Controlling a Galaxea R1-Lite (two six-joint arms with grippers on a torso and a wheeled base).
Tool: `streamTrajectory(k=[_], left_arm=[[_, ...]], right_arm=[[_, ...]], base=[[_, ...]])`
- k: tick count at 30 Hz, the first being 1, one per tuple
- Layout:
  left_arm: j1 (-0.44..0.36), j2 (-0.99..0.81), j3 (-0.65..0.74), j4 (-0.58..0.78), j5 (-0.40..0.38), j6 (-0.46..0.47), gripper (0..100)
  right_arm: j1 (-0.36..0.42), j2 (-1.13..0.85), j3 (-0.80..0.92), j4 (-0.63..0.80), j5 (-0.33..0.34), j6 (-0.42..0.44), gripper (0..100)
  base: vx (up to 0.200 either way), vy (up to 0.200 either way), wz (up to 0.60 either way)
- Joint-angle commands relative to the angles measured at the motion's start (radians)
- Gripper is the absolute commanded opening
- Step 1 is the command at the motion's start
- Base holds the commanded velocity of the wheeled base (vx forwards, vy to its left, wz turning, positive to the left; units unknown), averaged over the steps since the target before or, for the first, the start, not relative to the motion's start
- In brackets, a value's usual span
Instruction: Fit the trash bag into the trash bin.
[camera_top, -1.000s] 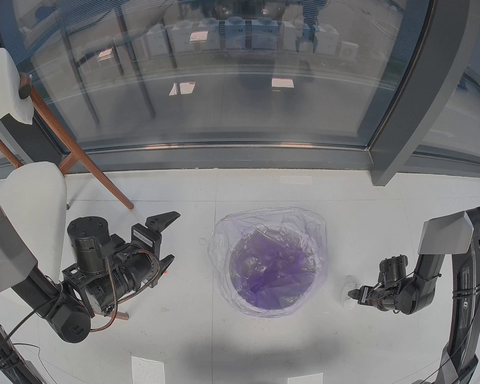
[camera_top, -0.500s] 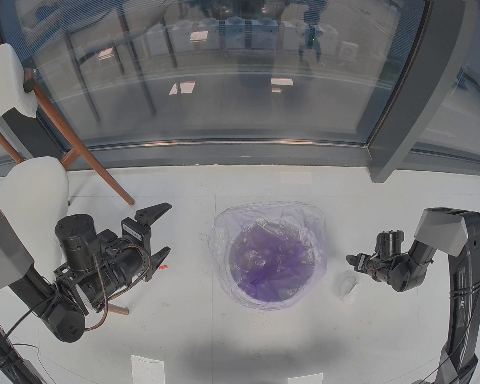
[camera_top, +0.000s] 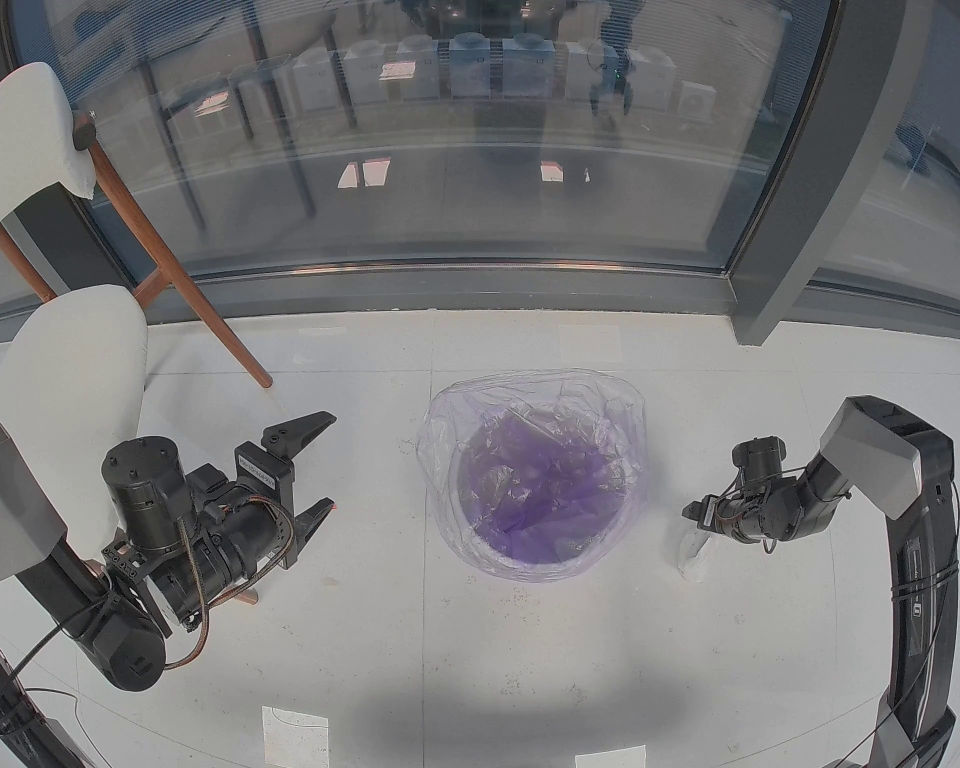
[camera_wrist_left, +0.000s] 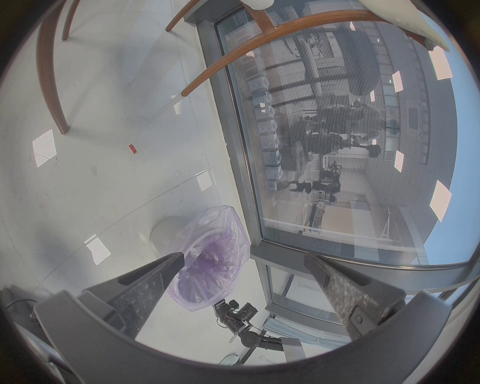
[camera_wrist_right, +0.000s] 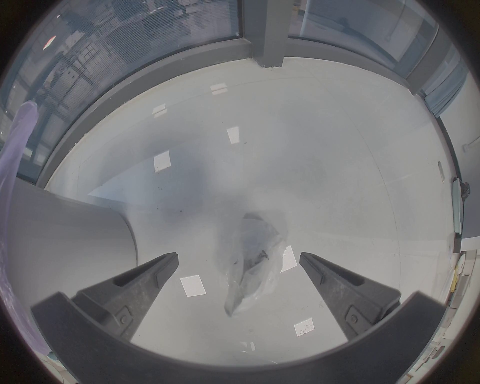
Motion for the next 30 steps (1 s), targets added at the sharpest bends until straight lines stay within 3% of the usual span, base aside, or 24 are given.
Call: streamTrajectory(k=[1, 3, 11, 15, 23, 30], left_arm=[[0.000, 0.002, -0.001, -0.001, 0.000, 0.000, 100], [-0.002, 0.004, -0.001, -0.001, 0.000, 0.000, 100], [-0.002, 0.007, -0.001, 0.001, -0.003, -0.003, 100], [-0.002, 0.012, -0.004, -0.001, -0.005, 0.001, 100], [-0.002, 0.013, 0.001, 0.001, -0.003, -0.002, 100], [-0.002, 0.032, -0.005, -0.001, -0.005, 0.003, 100]], right_arm=[[0.011, 0.025, -0.127, 0.144, -0.004, 0.001, 100], [0.014, 0.036, -0.173, 0.247, -0.008, 0.007, 100], [0.004, 0.112, -0.342, 0.292, -0.008, -0.017, 100], [0.000, 0.143, -0.362, 0.324, -0.008, -0.062, 100], [-0.005, 0.157, -0.356, 0.330, -0.008, -0.065, 100], [-0.012, 0.188, -0.443, 0.467, 0.002, -0.062, 100]], base=[[0.000, 0.000, 0.00], [0.000, 0.000, 0.00], [0.000, 0.000, 0.00], [0.000, 0.000, 0.00], [0.000, 0.000, 0.00], [0.000, 0.000, 0.00]])
